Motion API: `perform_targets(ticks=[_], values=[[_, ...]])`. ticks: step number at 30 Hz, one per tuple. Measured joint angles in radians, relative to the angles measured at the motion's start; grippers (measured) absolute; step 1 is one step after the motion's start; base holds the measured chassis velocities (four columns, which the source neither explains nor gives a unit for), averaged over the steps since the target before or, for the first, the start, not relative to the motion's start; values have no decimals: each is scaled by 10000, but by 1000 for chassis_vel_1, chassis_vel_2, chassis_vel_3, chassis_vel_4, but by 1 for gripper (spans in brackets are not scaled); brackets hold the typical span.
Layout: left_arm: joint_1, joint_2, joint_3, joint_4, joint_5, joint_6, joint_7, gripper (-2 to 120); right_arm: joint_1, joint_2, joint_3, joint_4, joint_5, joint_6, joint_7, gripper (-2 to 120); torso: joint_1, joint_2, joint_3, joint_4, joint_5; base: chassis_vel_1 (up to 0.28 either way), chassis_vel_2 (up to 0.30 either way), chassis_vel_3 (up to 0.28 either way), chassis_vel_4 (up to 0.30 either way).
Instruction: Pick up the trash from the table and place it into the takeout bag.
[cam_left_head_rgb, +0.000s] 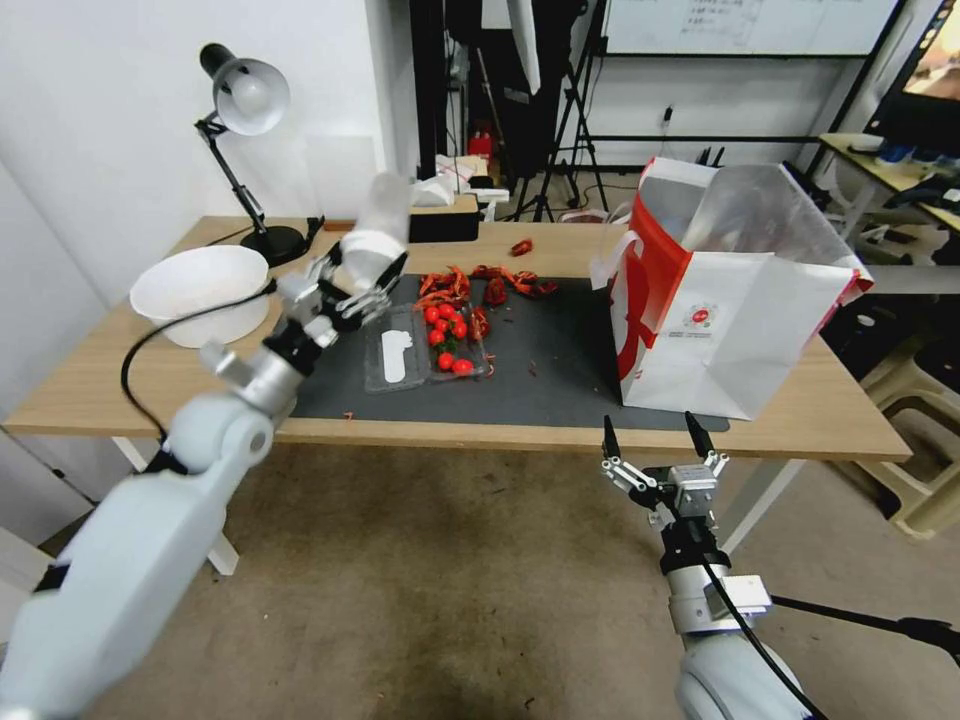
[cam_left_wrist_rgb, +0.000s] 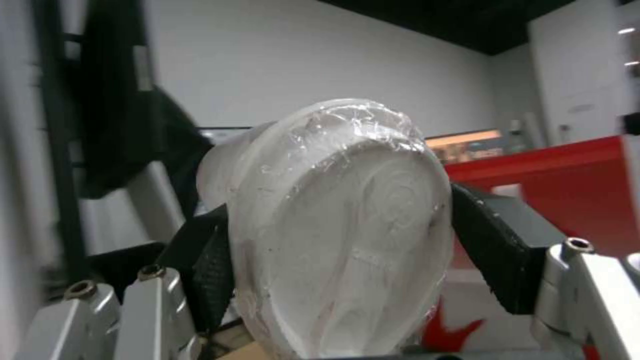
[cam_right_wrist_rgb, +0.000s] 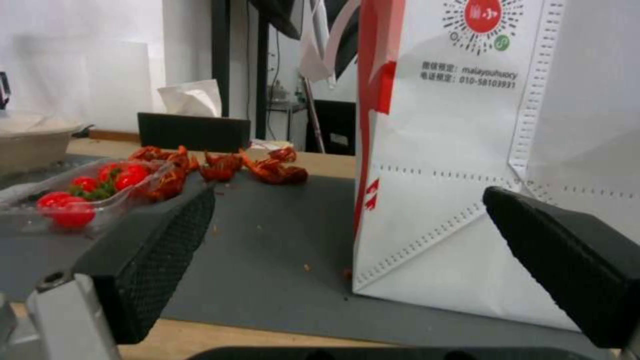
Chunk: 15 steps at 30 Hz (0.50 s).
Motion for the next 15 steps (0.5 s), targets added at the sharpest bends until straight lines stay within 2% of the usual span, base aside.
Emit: perform_targets(ticks=[2, 4, 5, 8, 9, 12, 14, 15], values=[[-238, 24, 258, 62, -97, 11, 3, 70, 23, -7, 3, -12, 0, -2, 2, 100, 0, 0, 0, 0, 1, 0, 0, 0, 0], [-1651, -61, 1555, 448, -489, 91, 51, 70, 132, -37, 34, -87, 2, -17, 11, 100, 0, 0, 0, 3, 0, 0, 0, 0, 0], [-1651, -61, 1555, 448, -489, 91, 51, 70, 132, -37, 34, -87, 2, -17, 11, 100, 0, 0, 0, 3, 0, 0, 0, 0, 0], [-3277, -437, 2636, 938, -900, 218, 94, 70, 244, -56, 46, -168, 3, -33, 17, 100, 1, 0, 1, 3, 4, 0, 0, 0, 0], [-3277, -437, 2636, 938, -900, 218, 94, 70, 244, -56, 46, -168, 3, -33, 17, 100, 1, 0, 1, 3, 4, 0, 0, 0, 0], [-4974, -1067, 3967, 1414, -1349, 334, 105, 70, 356, -54, 54, -265, 1, -47, 25, 100, 1, 0, 0, 1, 9, 0, 0, 0, 0], [-5239, -1223, 4268, 1520, -1427, 351, 103, 70, 376, -51, 55, -282, 0, -48, 27, 100, 2, 0, 1, 5, 8, 0, 0, 0, 0], [-5854, -1690, 4942, 1824, -1575, 372, 100, 70, 403, -49, 67, -318, 0, -50, 32, 100, 2, -1, 1, 1, 1, 0, 0, 0, 0]])
